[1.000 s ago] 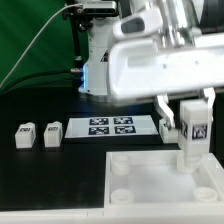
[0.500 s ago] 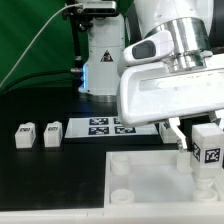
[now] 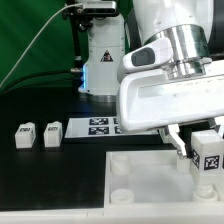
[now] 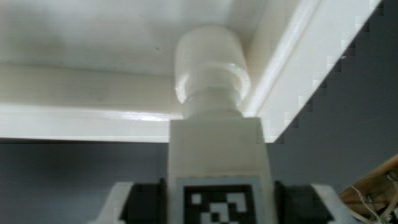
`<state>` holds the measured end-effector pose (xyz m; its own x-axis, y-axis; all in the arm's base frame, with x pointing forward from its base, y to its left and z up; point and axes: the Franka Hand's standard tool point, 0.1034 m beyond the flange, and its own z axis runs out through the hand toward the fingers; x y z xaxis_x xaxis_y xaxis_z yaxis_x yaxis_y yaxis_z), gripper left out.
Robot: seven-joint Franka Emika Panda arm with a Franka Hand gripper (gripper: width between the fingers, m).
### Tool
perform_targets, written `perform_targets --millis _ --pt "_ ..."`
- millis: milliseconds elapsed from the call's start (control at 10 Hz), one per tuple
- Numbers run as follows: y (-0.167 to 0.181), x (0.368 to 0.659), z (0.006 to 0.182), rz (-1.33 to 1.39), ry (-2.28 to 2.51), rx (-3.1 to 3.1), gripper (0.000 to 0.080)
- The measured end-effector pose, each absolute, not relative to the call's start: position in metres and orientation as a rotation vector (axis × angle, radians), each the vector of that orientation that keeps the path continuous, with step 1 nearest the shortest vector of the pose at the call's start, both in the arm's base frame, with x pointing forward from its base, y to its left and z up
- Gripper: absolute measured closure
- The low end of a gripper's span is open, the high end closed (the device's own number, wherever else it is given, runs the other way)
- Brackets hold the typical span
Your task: Assemble one leg
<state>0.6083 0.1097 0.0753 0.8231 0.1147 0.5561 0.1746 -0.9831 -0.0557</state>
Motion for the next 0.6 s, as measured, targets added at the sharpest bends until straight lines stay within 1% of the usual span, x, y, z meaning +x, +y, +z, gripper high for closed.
perform_targets --millis 200,600 --pt "0.1103 0.6088 0.069 -0.873 -0.227 -2.899 0.0509" --pt "0.1113 0.6092 0.0683 -0.903 -0.209 -2.893 0.0509"
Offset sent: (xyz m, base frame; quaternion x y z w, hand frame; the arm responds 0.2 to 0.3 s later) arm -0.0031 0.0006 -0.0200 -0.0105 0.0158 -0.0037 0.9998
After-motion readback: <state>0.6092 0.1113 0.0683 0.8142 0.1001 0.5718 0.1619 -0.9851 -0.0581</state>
